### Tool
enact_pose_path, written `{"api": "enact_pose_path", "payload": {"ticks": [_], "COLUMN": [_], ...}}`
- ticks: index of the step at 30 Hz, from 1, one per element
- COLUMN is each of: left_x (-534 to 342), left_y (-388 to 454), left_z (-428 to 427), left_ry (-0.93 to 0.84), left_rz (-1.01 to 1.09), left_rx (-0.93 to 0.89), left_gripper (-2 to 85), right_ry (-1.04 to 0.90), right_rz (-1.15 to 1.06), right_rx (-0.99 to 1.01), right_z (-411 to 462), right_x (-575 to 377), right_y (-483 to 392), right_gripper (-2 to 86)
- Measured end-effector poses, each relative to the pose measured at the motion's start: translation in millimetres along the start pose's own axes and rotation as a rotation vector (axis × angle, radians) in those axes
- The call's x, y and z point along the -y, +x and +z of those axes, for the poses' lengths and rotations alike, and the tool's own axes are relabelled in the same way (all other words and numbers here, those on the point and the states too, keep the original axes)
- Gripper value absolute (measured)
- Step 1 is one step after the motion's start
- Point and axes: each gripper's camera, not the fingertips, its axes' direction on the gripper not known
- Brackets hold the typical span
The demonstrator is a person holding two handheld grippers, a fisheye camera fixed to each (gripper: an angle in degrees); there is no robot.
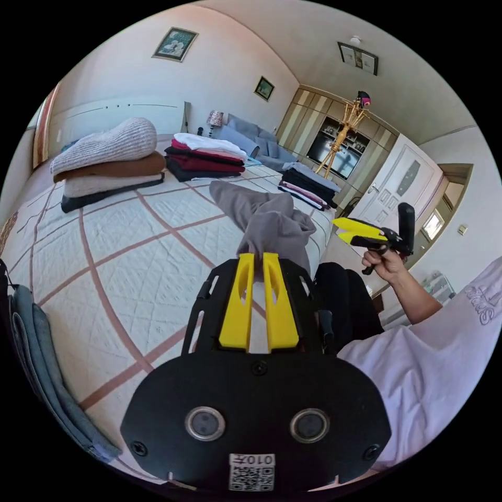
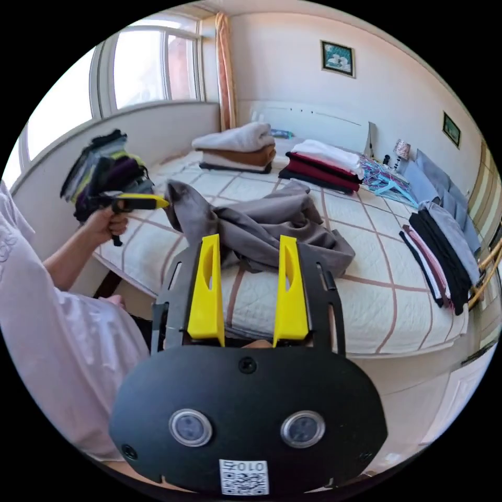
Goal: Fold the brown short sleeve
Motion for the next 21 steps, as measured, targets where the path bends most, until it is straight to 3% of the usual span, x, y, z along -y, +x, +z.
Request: {"api": "enact_pose_path", "payload": {"ticks": [4,9,14,18,21], "left_x": [0,25,75,117,147], "left_y": [29,85,162,208,217], "left_z": [-9,-36,17,99,136], "left_ry": [-0.061,-0.099,-0.096,-0.123,-0.196], "left_rz": [0.111,0.330,0.567,0.609,0.569], "left_rx": [0.151,0.235,0.225,0.117,0.039], "left_gripper": [6.8,10.8,12.3,12.8,12.8], "right_ry": [-0.209,-0.123,0.005,-0.128,-0.045], "right_rz": [0.043,0.348,0.659,0.644,0.509], "right_rx": [-0.052,0.018,0.144,0.167,0.149], "right_z": [40,24,12,24,-16], "right_x": [26,8,-5,25,68], "right_y": [21,69,133,163,146], "right_gripper": [14.9,15.2,12.8,3.6,2.8]}}
